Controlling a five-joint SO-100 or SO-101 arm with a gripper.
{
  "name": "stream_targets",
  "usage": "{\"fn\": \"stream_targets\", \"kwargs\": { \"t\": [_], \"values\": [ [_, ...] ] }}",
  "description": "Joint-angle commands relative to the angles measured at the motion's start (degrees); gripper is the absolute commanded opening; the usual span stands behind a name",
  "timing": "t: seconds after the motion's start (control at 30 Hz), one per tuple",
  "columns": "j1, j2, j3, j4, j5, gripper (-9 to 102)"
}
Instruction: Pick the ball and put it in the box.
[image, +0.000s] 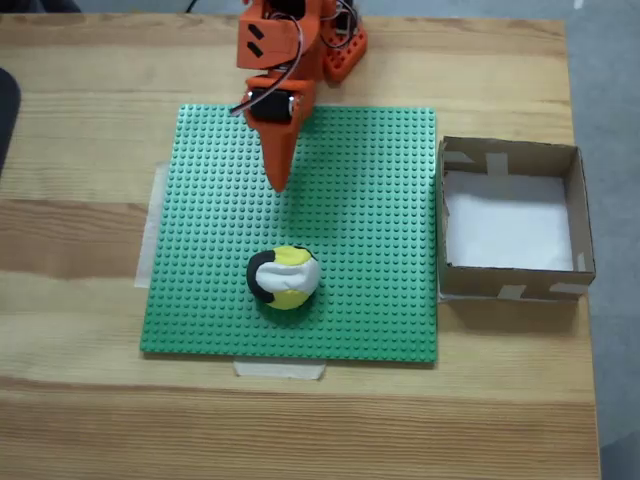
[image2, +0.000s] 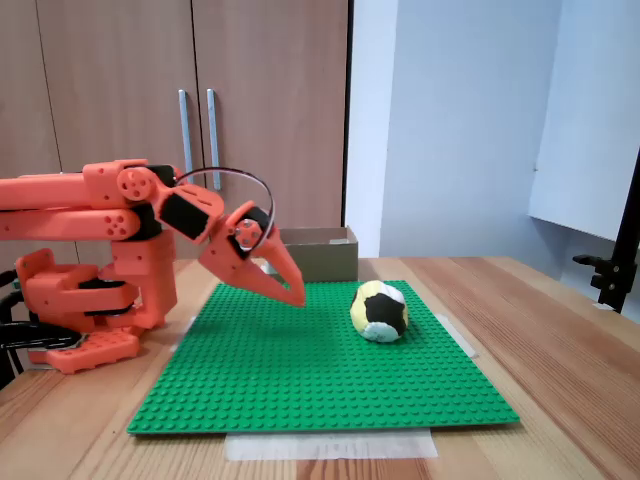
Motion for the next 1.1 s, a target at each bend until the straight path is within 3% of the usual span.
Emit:
{"fn": "stream_targets", "kwargs": {
  "t": [0.0,0.43,1.07],
  "values": [
    [0.18,0.44,2.29,-1.58,0.7,1],
    [2.46,-1.49,-5.98,3.96,-6.77,1],
    [1.67,-21.18,-28.92,10.72,-8.79,1]
  ]
}}
